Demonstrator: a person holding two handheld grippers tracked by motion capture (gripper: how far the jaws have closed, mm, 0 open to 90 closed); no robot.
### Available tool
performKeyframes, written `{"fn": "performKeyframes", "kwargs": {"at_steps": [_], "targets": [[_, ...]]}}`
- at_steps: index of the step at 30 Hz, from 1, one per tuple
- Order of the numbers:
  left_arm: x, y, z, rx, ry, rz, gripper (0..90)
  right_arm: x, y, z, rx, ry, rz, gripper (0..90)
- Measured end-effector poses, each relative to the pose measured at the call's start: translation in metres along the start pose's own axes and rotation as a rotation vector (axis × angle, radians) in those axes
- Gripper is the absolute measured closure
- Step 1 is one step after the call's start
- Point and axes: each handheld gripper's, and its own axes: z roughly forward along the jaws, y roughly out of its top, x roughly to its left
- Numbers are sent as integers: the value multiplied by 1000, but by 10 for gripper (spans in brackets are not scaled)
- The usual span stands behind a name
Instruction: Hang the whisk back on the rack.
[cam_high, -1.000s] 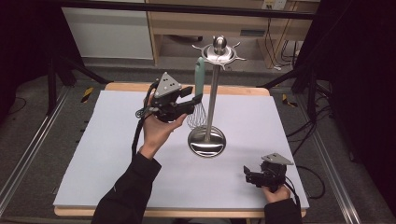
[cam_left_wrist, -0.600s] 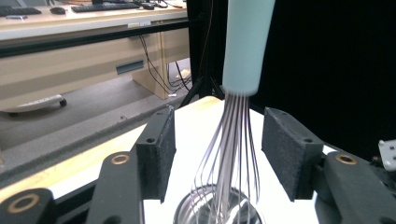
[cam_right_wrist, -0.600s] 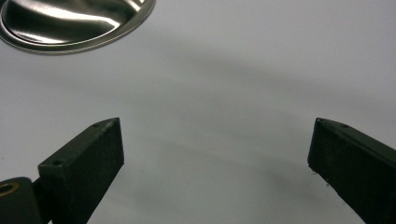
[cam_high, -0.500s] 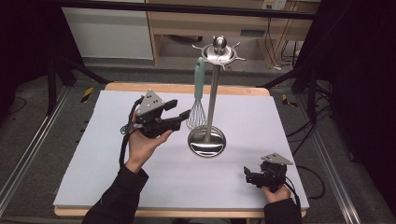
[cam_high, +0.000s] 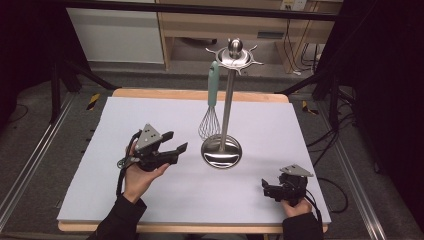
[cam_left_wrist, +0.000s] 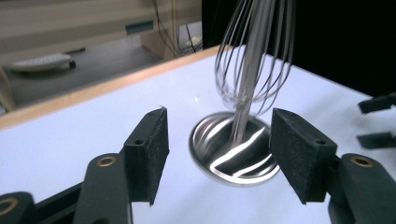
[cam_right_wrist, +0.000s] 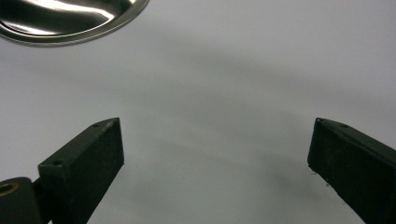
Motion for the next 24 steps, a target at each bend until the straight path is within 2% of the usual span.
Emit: {"fn": "performKeyframes", "kwargs": {"at_steps": [1, 2, 4, 7, 12, 15, 16, 18, 24], "targets": [[0, 0, 0, 0, 0, 0, 365, 0, 0, 0, -1, -1, -6, 41], [4, -11, -2, 16, 9, -7, 365, 0, 0, 0, 0, -1, -5, 41], [6, -16, -3, 29, 18, -9, 364, 0, 0, 0, 0, -1, -4, 41], [14, -36, -6, 62, 55, -24, 360, -1, -1, 1, 4, -4, -11, 41], [24, -53, -10, 105, 84, -34, 349, -3, -1, 1, 6, -10, -7, 41], [29, -60, -12, 114, 102, -49, 344, -4, -2, 1, 12, -17, -1, 42], [33, -66, -13, 124, 123, -60, 343, -6, -2, 1, 12, -23, -3, 42], [37, -70, -14, 131, 132, -72, 342, -7, -2, 1, 12, -21, -1, 42], [55, -92, -20, 170, 196, -104, 333, -12, -3, 0, 11, -25, -5, 42]]}}
